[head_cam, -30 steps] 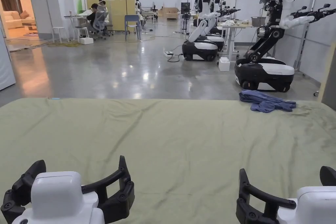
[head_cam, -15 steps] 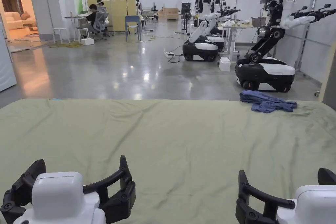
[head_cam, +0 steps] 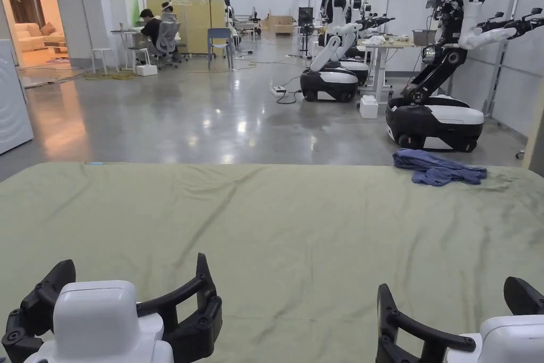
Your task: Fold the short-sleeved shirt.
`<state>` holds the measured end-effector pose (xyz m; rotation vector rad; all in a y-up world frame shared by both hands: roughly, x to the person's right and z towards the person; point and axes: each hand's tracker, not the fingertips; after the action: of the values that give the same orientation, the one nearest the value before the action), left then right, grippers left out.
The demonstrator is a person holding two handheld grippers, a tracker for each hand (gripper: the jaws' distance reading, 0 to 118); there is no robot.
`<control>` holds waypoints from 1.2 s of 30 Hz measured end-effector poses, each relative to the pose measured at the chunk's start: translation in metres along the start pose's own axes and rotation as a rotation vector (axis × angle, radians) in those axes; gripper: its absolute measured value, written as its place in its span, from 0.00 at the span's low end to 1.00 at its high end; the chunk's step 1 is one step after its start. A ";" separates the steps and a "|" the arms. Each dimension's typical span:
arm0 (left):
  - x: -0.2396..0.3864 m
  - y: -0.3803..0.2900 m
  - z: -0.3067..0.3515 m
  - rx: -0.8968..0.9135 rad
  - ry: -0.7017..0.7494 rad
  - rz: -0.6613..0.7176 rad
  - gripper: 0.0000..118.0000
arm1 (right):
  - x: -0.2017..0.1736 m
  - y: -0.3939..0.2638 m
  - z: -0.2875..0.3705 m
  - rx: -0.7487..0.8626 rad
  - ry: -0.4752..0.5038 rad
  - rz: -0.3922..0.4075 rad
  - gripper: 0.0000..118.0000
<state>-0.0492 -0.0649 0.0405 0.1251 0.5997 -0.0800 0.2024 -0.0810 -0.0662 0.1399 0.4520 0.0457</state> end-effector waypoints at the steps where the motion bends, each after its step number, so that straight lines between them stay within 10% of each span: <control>1: 0.002 0.000 0.000 -0.004 0.000 -0.003 1.00 | -0.001 0.000 -0.001 -0.005 -0.021 -0.006 1.00; 31: -0.003 0.007 0.000 -0.010 0.011 -0.039 1.00 | -0.001 0.036 0.021 -0.014 -0.009 -0.104 1.00; 36: -0.003 0.009 0.001 -0.006 0.014 -0.041 1.00 | -0.014 0.044 0.018 -0.054 -0.183 -0.007 1.00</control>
<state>-0.0504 -0.0561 0.0435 0.1077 0.6164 -0.1175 0.1972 -0.0411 -0.0380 0.0879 0.2688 0.0377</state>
